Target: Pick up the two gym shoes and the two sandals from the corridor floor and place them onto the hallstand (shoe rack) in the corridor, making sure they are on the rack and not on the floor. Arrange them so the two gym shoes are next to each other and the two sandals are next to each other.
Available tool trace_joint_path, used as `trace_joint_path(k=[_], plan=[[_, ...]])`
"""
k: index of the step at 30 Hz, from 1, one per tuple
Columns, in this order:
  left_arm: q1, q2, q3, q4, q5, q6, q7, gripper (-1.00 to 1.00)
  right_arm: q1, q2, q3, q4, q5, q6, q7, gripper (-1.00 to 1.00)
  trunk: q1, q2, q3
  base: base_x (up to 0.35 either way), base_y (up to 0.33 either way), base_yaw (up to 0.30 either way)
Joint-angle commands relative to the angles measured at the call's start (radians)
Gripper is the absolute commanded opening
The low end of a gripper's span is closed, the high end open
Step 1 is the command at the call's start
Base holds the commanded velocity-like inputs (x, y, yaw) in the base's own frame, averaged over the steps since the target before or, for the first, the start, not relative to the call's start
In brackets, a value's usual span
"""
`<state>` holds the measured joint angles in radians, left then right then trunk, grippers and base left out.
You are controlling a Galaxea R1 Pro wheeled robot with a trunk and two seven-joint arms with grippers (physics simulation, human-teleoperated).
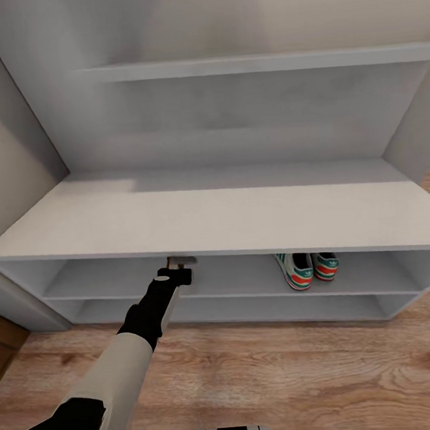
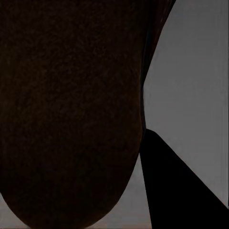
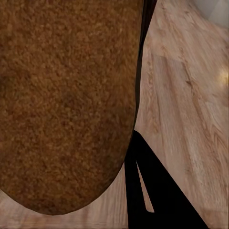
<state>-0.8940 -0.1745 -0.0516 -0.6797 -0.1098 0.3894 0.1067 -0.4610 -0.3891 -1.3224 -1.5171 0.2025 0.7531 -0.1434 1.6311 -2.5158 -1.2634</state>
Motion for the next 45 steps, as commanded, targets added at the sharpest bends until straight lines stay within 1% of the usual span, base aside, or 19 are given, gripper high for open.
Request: trace_joint_path(k=[1, 13, 14, 29, 36, 45], plan=[[0.0, 0.0, -0.002, -0.001, -0.013, 0.007, 0.002, -1.0, -0.001, 0.0, 0.0, -0.001, 0.002, 0.006, -0.002, -1.0, 0.0, 0.0, -0.001, 0.069, 0.285, 0.0], [0.0, 0.0, -0.002, 0.001, -0.013, 0.006, 0.002, -1.0, -0.001, 0.0, 0.0, -0.001, 0.002, 0.006, -0.002, -1.0, 0.0, 0.0, -0.001, 0.011, 0.046, 0.0], [0.0, 0.0, -0.002, 0.002, -0.013, 0.007, 0.002, 1.0, -0.001, 0.0, 0.0, -0.001, 0.002, 0.006, -0.002, -1.0, 0.0, 0.0, -0.001, 0.0, 0.001, 0.0], [0.001, 0.0, -0.002, 0.003, -0.014, 0.005, 0.002, 1.0, -0.001, 0.0, 0.0, -0.001, 0.002, 0.006, -0.002, -1.0, 0.0, 0.0, -0.001, -0.003, 0.0, 0.0], [0.003, 0.0, -0.001, 0.003, -0.014, 0.002, 0.001, 1.0, -0.001, 0.0, 0.0, -0.001, 0.002, 0.006, -0.004, -1.0, 0.0, 0.0, -0.001, -0.266, 0.027, 0.0], [0.01, 0.0, -0.001, 0.003, -0.014, -0.028, 0.001, 1.0, -0.001, 0.002, 0.0, -0.001, 0.002, 0.006, -0.004, -1.0, 0.0, 0.0, -0.001, -0.332, 0.069, 0.0]])
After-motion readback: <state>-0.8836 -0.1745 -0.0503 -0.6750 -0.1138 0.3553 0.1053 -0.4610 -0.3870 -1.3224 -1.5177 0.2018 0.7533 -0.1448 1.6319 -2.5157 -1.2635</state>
